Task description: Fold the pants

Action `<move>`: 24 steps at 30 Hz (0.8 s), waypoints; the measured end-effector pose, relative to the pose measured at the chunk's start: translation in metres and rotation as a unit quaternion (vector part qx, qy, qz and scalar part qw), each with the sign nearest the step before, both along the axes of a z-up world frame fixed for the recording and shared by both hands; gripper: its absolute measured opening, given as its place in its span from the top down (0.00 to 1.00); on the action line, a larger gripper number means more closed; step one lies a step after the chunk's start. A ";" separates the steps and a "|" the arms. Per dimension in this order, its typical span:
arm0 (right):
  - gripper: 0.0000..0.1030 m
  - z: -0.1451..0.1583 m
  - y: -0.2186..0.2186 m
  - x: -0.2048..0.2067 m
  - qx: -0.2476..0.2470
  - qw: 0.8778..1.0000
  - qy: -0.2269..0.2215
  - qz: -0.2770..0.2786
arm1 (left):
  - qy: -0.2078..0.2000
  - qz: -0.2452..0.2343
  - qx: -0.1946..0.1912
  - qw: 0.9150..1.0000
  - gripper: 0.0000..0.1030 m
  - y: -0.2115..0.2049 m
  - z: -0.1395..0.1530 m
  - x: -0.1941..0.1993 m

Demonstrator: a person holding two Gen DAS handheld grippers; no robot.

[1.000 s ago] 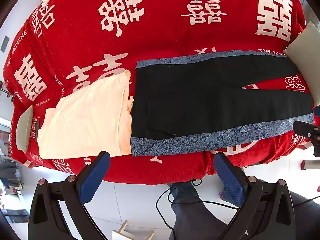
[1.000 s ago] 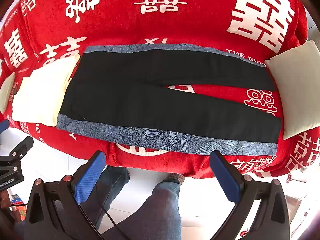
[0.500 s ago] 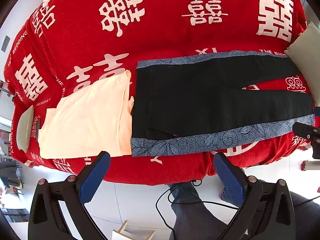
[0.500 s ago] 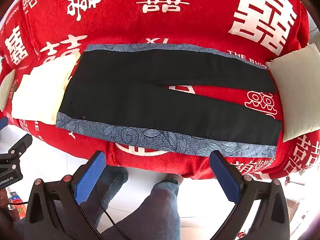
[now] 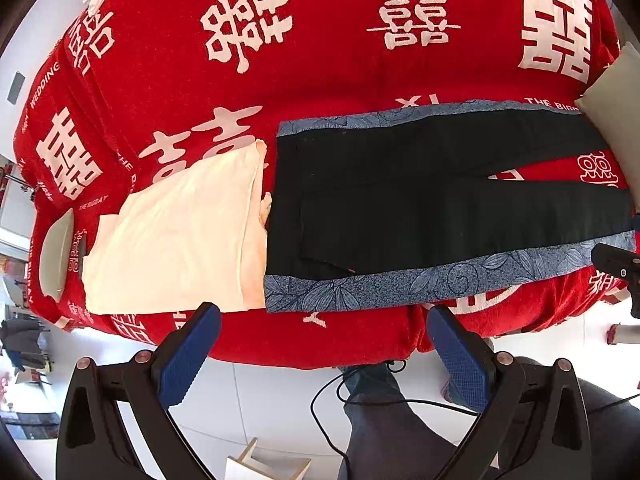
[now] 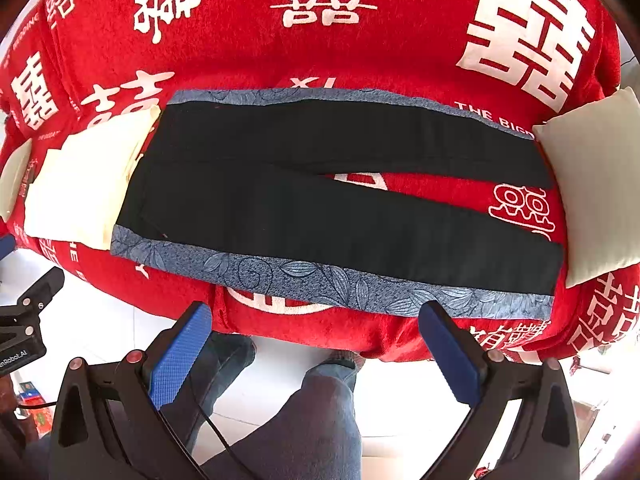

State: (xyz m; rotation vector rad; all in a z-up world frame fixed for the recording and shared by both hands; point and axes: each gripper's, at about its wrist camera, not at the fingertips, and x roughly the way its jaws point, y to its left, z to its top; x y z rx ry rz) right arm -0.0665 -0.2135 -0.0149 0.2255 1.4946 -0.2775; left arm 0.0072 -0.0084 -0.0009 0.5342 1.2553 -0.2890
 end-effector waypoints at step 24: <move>0.00 -0.009 -0.043 -0.025 0.039 0.999 0.009 0.035 | 0.011 0.084 -0.008 0.996 0.00 -0.018 -0.001 -0.052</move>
